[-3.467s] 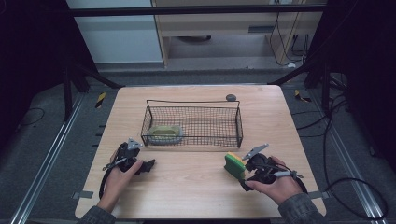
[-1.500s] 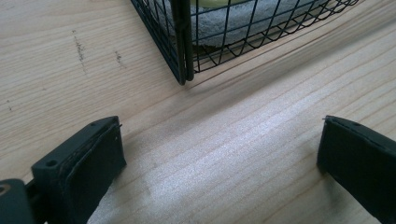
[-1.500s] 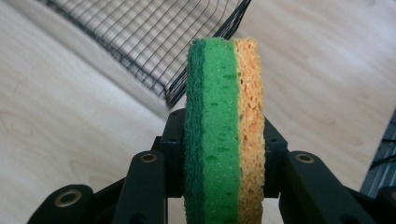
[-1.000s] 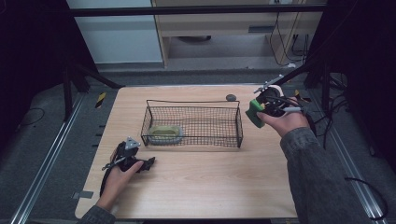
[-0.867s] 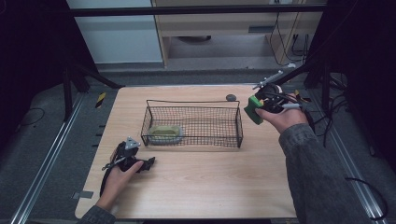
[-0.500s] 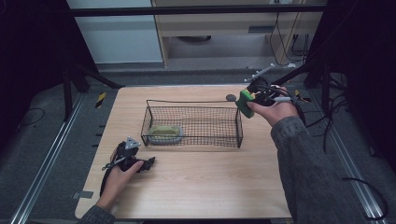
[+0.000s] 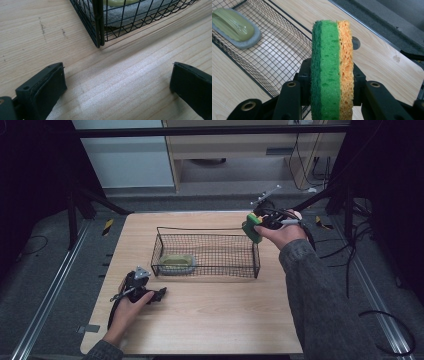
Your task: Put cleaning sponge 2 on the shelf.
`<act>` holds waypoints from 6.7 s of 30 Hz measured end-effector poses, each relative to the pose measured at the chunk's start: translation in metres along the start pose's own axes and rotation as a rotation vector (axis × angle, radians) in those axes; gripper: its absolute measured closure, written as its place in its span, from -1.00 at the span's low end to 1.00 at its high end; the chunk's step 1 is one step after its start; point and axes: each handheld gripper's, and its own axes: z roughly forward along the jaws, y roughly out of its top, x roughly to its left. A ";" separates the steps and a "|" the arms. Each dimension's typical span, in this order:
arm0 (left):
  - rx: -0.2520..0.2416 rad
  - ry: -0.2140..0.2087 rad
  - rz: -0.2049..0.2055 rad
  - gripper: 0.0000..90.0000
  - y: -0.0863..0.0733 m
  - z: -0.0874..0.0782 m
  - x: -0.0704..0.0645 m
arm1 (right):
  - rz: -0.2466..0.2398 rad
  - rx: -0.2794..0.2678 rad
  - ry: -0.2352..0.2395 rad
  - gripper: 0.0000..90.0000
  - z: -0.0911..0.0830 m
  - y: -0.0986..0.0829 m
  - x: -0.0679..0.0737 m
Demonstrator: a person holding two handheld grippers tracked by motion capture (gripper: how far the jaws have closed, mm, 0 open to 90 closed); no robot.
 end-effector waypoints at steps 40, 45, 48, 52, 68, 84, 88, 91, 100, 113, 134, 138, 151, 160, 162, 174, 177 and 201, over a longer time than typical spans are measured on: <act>-0.006 0.002 -0.006 -1.00 0.001 0.002 0.000 | 0.029 0.048 0.064 0.42 0.065 -0.023 -0.005; -0.006 0.002 -0.006 -1.00 0.001 0.002 0.000 | 0.047 0.049 0.073 0.42 0.069 -0.027 -0.008; -0.006 0.002 -0.008 -1.00 0.001 0.002 0.000 | 0.051 0.053 0.075 0.42 0.070 -0.029 -0.008; -0.006 0.001 -0.010 -1.00 0.001 0.002 0.000 | 0.053 0.053 0.076 0.42 0.072 -0.031 -0.008; -0.006 0.001 -0.009 -1.00 0.001 0.002 0.000 | 0.059 0.076 0.070 0.42 0.086 -0.034 -0.006; -0.006 0.000 -0.009 -1.00 0.001 0.002 0.000 | 0.049 0.114 0.050 0.41 0.103 -0.038 0.001; -0.006 -0.001 -0.008 -1.00 0.001 0.002 0.000 | 0.044 0.128 0.048 0.41 0.109 -0.039 0.003; -0.006 -0.001 -0.008 -1.00 0.001 0.002 0.000 | 0.043 0.134 0.046 0.41 0.112 -0.040 0.004; -0.006 -0.001 -0.007 -1.00 0.001 0.002 0.000 | 0.036 0.146 0.047 0.40 0.119 -0.040 0.007; -0.006 -0.001 -0.007 -1.00 0.001 0.002 0.000 | 0.036 0.148 0.049 0.34 0.122 -0.037 0.010; -0.006 -0.004 -0.005 -1.00 0.002 0.002 0.000 | 0.047 0.146 0.056 0.16 0.115 -0.036 0.013; -0.007 -0.004 -0.005 -1.00 0.002 0.002 0.000 | 0.039 0.140 0.055 0.11 0.111 -0.035 0.016; -0.005 -0.004 -0.003 -1.00 0.002 0.002 0.000 | 0.036 0.140 0.066 0.28 0.101 -0.031 0.022; -0.004 -0.004 0.000 -1.00 0.002 0.002 0.000 | 0.029 0.141 0.094 0.27 0.105 -0.028 0.032; -0.003 -0.006 0.001 -1.00 0.002 0.002 0.000 | 0.034 0.143 0.094 0.26 0.106 -0.027 0.034; -0.006 -0.006 -0.001 -1.00 0.002 0.003 -0.001 | 0.017 0.142 0.124 0.18 0.110 -0.023 0.044; -0.004 -0.006 0.002 -1.00 0.002 0.003 -0.001 | 0.013 0.144 0.129 0.17 0.112 -0.022 0.047; -0.004 -0.007 0.005 -1.00 0.003 0.003 -0.001 | 0.040 0.053 0.079 -0.60 0.094 -0.022 0.049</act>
